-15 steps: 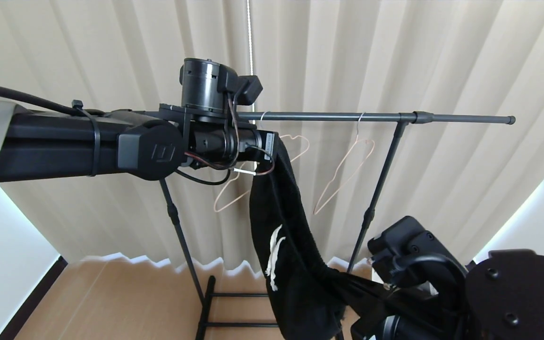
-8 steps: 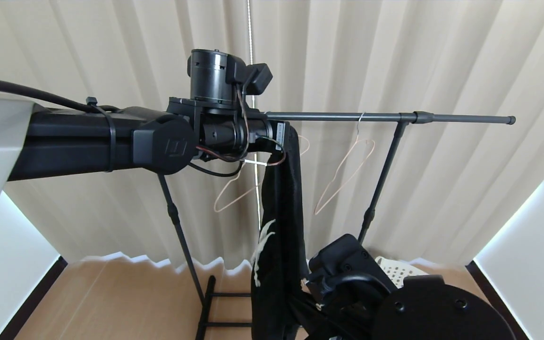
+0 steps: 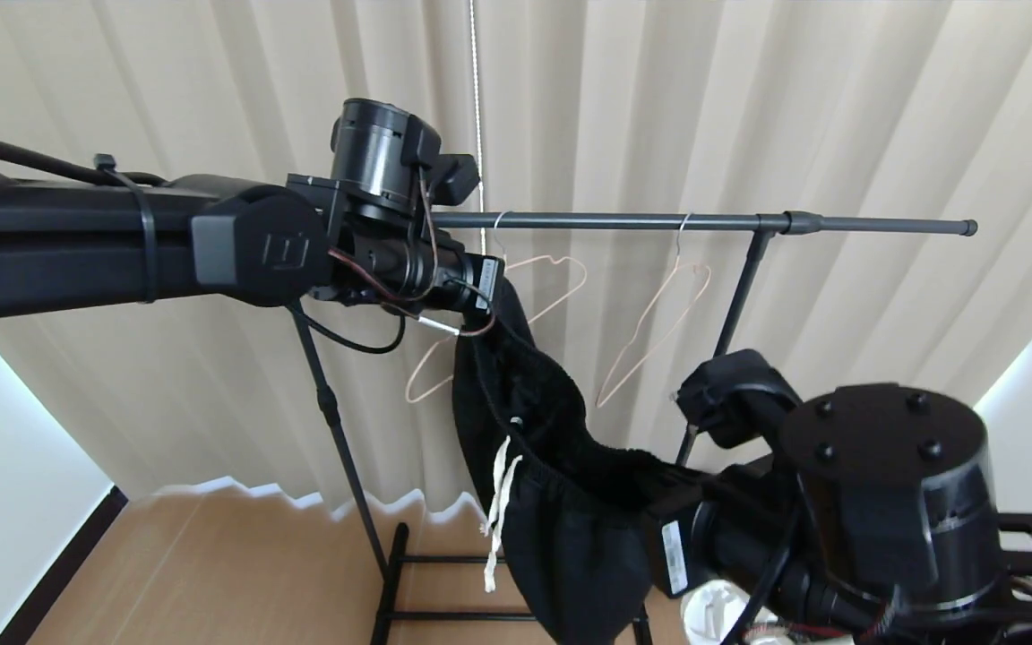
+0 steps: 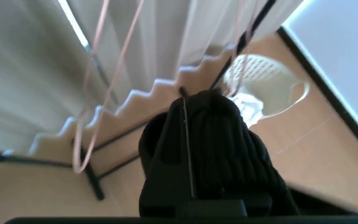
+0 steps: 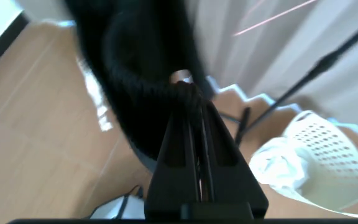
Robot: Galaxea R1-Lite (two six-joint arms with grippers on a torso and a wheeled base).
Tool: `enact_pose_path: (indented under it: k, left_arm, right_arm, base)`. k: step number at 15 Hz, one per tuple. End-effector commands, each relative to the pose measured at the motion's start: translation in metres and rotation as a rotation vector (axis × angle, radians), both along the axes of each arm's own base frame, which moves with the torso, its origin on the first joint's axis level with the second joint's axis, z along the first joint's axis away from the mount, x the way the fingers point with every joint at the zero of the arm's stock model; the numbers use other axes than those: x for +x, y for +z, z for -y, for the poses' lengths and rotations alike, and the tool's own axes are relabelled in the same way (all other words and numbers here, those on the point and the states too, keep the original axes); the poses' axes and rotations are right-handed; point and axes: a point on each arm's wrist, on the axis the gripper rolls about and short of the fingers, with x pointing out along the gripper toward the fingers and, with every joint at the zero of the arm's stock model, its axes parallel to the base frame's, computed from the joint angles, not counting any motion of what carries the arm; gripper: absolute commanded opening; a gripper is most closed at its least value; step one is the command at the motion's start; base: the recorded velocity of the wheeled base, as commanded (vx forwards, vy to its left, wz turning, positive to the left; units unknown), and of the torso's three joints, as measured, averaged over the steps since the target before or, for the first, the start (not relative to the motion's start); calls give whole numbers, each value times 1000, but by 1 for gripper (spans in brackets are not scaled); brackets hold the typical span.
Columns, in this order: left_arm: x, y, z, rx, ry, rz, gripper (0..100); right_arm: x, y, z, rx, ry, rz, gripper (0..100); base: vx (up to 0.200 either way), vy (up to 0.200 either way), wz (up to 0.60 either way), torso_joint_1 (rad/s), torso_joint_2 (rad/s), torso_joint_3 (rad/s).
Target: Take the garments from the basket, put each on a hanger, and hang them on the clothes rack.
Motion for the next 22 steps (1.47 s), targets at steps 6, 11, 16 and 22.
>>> enact_pose_path:
  k: [6,11,16,22]
  left_arm:
    - [-65,-19,-53,156,69,-134,0]
    - [-113,-63,-48,190,-11,-195,0]
    - [-130,-79,-11,109,-41,-232,0]
    - [-123,-95,23,0,-46,-252,0]
  right_arm:
    - [95,20,1,-16,-213,91,0]
    - [142,23,-27,-6,-269,152,0]
    - [169,19,-49,16,-279,178,0]
    - [179,14,-57,9,-292,192,0]
  base:
    - [0,0,0,0,0,0]
    - [0,0,0,0,0,0]
    - [0,0,0,0,0,0]
    - [0,0,0,0,0,0]
